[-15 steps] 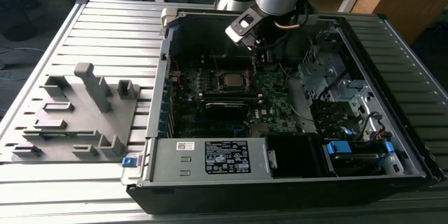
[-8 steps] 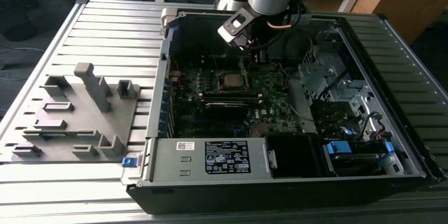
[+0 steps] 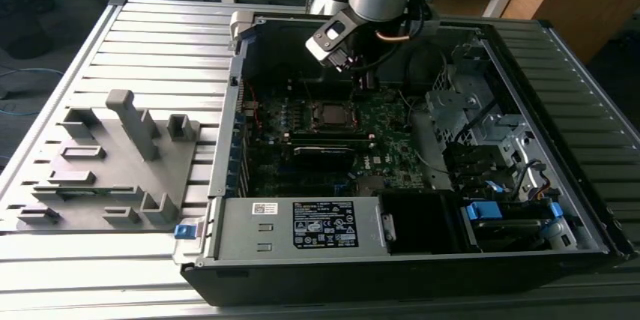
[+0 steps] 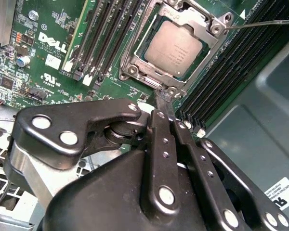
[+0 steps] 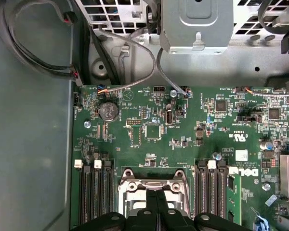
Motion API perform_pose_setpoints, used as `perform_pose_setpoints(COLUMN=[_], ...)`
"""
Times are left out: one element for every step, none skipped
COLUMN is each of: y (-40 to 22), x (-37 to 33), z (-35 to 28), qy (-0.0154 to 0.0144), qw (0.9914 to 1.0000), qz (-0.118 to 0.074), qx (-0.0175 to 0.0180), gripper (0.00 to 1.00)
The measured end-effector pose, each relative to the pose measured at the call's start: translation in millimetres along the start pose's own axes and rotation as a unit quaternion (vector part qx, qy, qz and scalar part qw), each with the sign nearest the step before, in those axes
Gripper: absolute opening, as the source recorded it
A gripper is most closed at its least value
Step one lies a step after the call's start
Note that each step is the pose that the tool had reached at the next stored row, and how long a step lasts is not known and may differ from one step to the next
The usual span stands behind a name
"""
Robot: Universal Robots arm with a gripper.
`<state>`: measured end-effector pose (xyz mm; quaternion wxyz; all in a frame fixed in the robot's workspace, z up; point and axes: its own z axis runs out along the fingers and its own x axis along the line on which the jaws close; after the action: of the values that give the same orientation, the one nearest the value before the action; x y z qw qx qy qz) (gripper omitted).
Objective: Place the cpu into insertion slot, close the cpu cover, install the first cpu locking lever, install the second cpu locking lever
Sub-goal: 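Close the cpu cover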
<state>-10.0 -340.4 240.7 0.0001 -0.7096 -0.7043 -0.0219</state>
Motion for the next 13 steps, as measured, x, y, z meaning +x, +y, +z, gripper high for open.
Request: perform_pose_setpoints(y=[-0.1, -0.1, -0.1, -0.1, -0.2, -0.2, -0.2, -0.3, -0.6, -1.2, -2.0, -3.1, -4.5], x=[0.0, 0.0, 0.0, 0.0, 0.0, 0.0, 0.0, 0.0, 0.0, 0.0, -0.1, -0.1, -0.1], z=[0.0, 0.0, 0.0, 0.0, 0.0, 0.0, 0.0, 0.0, 0.0, 0.1, 0.1, 0.2, 0.3], qy=[0.0, 0.0, 0.0, 0.0, 0.0, 0.0, 0.0, 0.0, 0.0, 0.0, 0.0, 0.0, 0.0], qw=[1.0, 1.0, 1.0, 1.0, 1.0, 1.0, 1.0, 1.0, 1.0, 1.0, 1.0, 1.0, 1.0], qz=[0.0, 0.0, 0.0, 0.0, 0.0, 0.0, 0.0, 0.0, 0.0, 0.0, 0.0, 0.0, 0.0], qx=[0.0, 0.0, 0.0, 0.0, 0.0, 0.0, 0.0, 0.0, 0.0, 0.0, 0.0, 0.0, 0.0], gripper=[0.11, 0.11, 0.11, 0.11, 0.11, 0.11, 0.11, 0.11, 0.11, 0.11, 0.11, 0.11, 0.11])
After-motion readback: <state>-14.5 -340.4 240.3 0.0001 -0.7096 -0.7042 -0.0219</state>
